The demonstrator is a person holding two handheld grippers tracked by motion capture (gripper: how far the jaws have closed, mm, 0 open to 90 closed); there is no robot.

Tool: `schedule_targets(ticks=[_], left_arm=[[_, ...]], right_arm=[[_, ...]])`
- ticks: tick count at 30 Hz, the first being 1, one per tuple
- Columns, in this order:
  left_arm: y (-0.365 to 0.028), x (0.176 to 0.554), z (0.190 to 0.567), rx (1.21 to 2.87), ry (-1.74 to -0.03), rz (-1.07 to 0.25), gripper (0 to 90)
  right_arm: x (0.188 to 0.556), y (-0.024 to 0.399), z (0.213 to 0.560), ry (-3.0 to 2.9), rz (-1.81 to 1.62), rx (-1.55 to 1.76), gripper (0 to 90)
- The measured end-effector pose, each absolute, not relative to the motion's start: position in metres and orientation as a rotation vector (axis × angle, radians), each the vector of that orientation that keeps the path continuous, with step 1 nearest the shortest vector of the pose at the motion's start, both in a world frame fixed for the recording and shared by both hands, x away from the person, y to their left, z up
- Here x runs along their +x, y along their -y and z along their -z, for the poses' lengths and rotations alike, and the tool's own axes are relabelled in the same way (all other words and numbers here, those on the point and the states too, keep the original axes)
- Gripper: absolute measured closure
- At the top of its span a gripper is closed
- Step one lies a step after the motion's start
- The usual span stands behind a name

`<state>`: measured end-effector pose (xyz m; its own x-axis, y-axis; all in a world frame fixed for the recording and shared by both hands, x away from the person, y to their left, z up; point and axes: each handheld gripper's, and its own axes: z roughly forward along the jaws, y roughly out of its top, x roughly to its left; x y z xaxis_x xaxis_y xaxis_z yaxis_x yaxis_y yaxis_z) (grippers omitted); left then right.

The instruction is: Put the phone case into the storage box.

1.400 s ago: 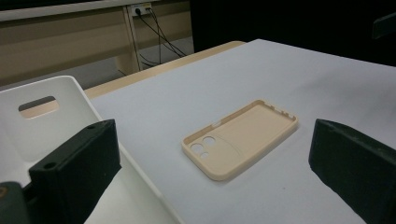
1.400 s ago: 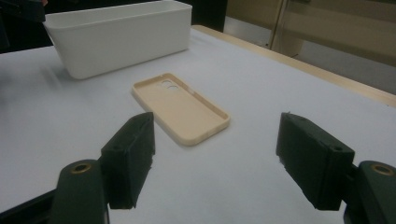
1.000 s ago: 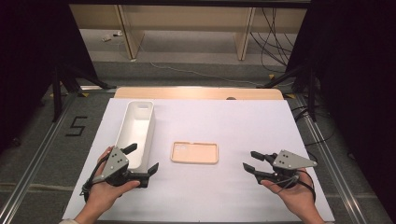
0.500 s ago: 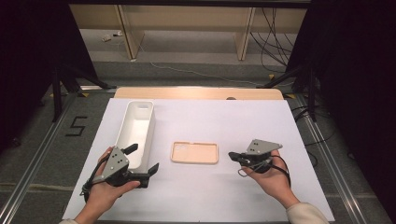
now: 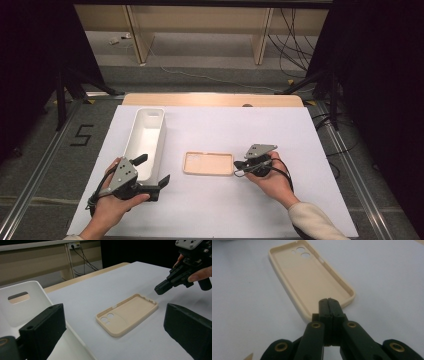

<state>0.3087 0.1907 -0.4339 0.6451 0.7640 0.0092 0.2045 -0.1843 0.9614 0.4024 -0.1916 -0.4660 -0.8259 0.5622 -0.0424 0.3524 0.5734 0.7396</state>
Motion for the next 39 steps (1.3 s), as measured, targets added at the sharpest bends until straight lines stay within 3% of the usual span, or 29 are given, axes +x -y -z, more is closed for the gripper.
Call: schedule_targets(ticks=[39], left_arm=[[-0.190,0.308,0.434,1.721,-0.785,-0.604,3.8]], right_arm=[[0.407,0.169,0.478,-2.621,-1.024,0.679,90.0]])
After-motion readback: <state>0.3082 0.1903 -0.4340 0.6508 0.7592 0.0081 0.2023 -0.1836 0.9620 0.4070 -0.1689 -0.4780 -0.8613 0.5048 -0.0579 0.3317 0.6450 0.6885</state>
